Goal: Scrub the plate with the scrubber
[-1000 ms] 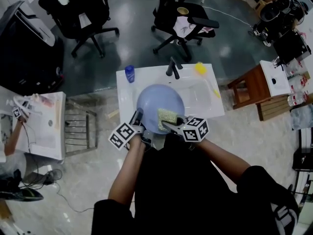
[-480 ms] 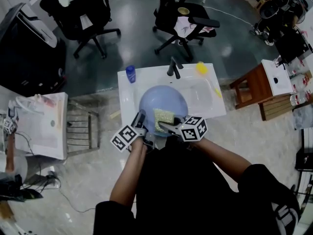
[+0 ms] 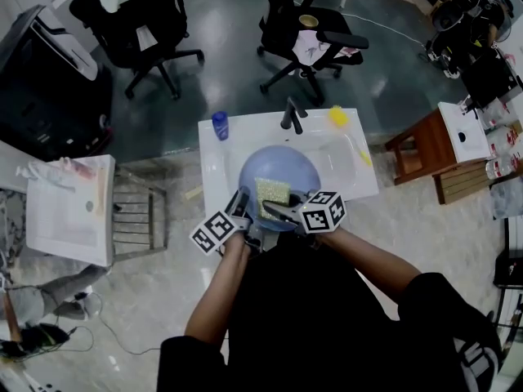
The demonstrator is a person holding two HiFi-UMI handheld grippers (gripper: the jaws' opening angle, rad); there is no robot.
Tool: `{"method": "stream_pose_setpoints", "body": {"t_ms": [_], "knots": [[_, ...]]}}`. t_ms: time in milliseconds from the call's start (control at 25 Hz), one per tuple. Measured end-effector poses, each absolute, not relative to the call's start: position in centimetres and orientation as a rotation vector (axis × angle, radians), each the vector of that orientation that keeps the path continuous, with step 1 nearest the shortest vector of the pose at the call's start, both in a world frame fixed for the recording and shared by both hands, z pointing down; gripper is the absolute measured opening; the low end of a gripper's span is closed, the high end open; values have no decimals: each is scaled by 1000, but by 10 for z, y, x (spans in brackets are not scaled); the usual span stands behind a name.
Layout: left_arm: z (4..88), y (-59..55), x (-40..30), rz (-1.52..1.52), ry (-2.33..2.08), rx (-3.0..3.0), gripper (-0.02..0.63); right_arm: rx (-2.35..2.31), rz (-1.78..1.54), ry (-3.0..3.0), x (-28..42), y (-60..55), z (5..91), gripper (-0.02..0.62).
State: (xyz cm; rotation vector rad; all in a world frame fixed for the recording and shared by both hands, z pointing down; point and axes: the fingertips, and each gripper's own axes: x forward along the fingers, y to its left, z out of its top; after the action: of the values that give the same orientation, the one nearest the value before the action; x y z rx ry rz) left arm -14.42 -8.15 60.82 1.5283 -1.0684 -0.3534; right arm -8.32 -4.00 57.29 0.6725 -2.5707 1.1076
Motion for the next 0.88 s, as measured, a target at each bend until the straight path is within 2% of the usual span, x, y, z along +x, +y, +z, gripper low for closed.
{"method": "stream_pose_setpoints", "body": {"t_ms": [880], "knots": [[601,-86,-96,-300,-871,1605,78,781,1053,-2541,-50,-90,571,56]]}}
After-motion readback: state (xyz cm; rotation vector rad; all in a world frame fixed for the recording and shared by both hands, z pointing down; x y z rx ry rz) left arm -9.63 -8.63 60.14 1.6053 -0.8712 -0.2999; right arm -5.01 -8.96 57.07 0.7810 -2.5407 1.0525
